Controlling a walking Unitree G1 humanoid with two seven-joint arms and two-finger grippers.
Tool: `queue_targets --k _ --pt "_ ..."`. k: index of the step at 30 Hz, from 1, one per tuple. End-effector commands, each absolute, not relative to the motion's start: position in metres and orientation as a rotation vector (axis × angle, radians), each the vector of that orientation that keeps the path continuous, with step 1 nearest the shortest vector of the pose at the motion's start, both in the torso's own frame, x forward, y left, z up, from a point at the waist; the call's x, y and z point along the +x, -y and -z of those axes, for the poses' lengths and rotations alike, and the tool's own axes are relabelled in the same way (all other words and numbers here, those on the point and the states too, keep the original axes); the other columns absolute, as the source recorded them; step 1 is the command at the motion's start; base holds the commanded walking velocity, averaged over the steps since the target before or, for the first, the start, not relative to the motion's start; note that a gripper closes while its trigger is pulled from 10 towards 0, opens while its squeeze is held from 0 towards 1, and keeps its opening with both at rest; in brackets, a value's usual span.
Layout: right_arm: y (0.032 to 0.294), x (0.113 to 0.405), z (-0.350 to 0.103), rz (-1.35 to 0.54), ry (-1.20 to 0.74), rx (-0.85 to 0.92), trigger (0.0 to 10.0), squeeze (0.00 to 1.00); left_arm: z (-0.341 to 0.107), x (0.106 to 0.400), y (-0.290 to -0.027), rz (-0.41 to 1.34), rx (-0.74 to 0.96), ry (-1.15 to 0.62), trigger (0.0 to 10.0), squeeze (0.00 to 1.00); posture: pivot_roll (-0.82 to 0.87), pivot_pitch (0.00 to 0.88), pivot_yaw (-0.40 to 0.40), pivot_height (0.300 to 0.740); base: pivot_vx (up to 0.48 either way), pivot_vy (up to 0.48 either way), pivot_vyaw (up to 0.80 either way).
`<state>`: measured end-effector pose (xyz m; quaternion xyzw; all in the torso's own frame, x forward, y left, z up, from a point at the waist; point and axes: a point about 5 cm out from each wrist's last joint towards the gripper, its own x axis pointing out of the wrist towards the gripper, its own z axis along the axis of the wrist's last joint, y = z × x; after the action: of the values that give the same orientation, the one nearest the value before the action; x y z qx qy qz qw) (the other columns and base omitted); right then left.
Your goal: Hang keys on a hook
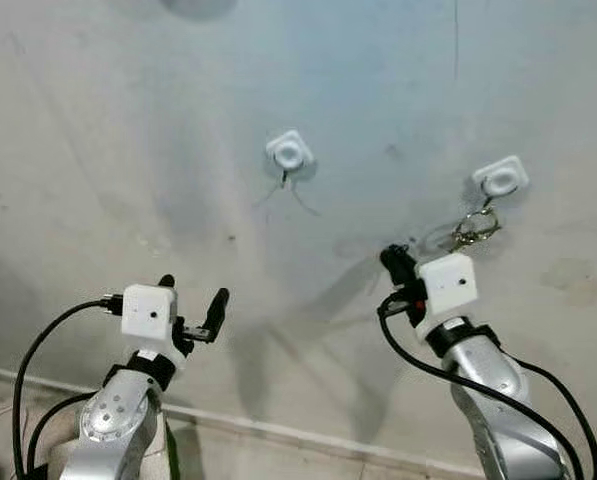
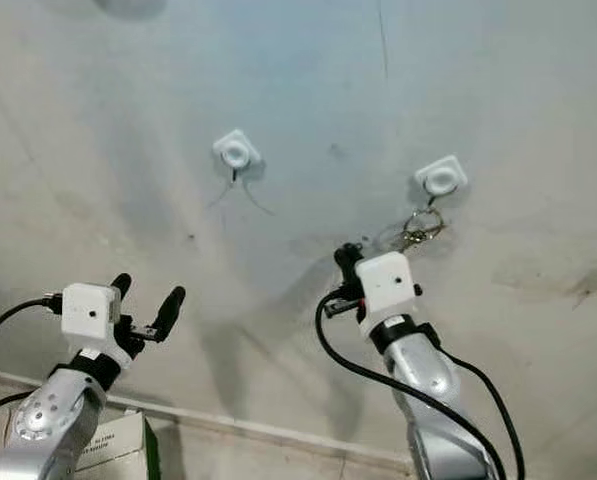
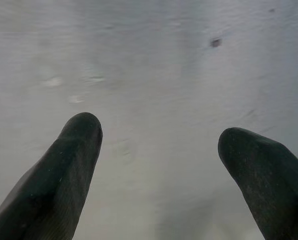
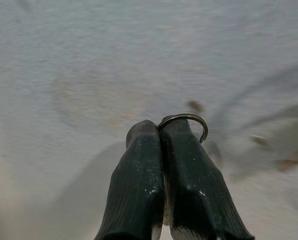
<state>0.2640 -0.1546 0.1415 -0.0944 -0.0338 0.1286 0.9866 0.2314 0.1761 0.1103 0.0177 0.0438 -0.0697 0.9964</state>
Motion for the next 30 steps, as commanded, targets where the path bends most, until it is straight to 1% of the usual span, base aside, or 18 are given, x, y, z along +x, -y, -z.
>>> queue_targets --k 1,4,8,12,15,16,17,19,20,21,22,24,26,28,30 --pt "0.159 0.263 -0.146 -0.253 0.076 -0.185 10.0 0.00 -0.118 0.228 -0.176 0.147 0.066 -0.052 10.0 0.00 0.08 0.000 0.021 0.740 0.000 0.000 0.00" --pt "0.160 0.260 -0.146 -0.269 0.068 -0.187 10.0 0.00 -0.120 0.224 -0.169 0.213 0.101 -0.039 10.0 0.00 0.09 0.000 0.021 0.740 0.000 0.000 0.00" --pt "0.161 0.256 -0.148 -0.285 0.067 -0.190 10.0 0.00 -0.121 0.226 -0.169 0.207 0.110 -0.032 10.0 0.00 0.08 0.000 0.023 0.740 0.000 0.000 0.00" --pt "0.158 0.250 -0.156 -0.356 0.063 -0.171 10.0 0.00 -0.123 0.227 -0.171 0.200 0.111 -0.030 10.0 0.00 0.08 0.000 0.027 0.740 0.000 0.000 0.00" --pt "0.150 0.246 -0.161 -0.438 0.049 -0.132 10.0 0.00 -0.123 0.227 -0.172 0.203 0.114 -0.031 10.0 0.00 0.08 0.000 0.035 0.740 0.000 0.000 0.00" --pt "0.146 0.244 -0.163 -0.477 0.045 -0.119 10.0 0.00 -0.123 0.227 -0.171 0.206 0.112 -0.031 10.0 0.00 0.08 0.000 0.035 0.740 0.000 0.000 0.00" --pt "0.136 0.241 -0.167 -0.565 0.036 -0.092 10.0 0.00 -0.123 0.228 -0.171 0.218 0.109 -0.034 10.0 0.00 0.07 0.000 0.040 0.740 0.000 0.000 0.00" --pt "0.122 0.236 -0.171 -0.689 0.022 -0.087 10.0 0.00 -0.123 0.229 -0.169 0.226 0.107 -0.033 10.0 0.00 0.07 0.000 0.045 0.740 0.000 0.000 0.00" --pt "0.113 0.231 -0.175 -0.781 0.021 -0.084 10.0 0.00 -0.123 0.230 -0.168 0.230 0.107 -0.031 10.0 0.00 0.07 0.000 0.047 0.740 0.000 0.000 0.00" --pt "0.113 0.231 -0.175 -0.781 0.021 -0.084 10.0 0.00 -0.123 0.230 -0.168 0.230 0.107 -0.031 10.0 0.00 0.07 0.000 0.047 0.740 0.000 0.000 0.00" --pt "0.104 0.225 -0.181 -0.894 0.012 -0.048 10.0 0.00 -0.124 0.231 -0.166 0.241 0.104 -0.030 10.0 0.00 0.07 0.000 0.048 0.740 0.000 0.000 0.00" --pt "0.096 0.219 -0.186 -1.012 -0.002 0.006 10.0 0.00 -0.124 0.231 -0.165 0.246 0.102 -0.029 10.0 0.00 0.07 0.000 0.048 0.740 0.000 0.000 0.00" --pt "0.094 0.218 -0.188 -1.047 -0.007 0.039 10.0 0.00 -0.124 0.231 -0.165 0.247 0.100 -0.030 10.0 0.00 0.07 0.000 0.048 0.740 0.000 0.000 0.00" --pt "0.092 0.220 -0.189 -1.085 -0.031 0.109 10.0 0.00 -0.124 0.231 -0.164 0.255 0.093 -0.030 10.0 0.00 0.08 0.000 0.047 0.740 0.000 0.000 0.00" --pt "0.090 0.220 -0.189 -1.156 -0.063 0.161 10.0 0.00 -0.124 0.231 -0.163 0.263 0.087 -0.030 10.0 0.00 0.09 0.000 0.045 0.740 0.000 0.000 0.00"
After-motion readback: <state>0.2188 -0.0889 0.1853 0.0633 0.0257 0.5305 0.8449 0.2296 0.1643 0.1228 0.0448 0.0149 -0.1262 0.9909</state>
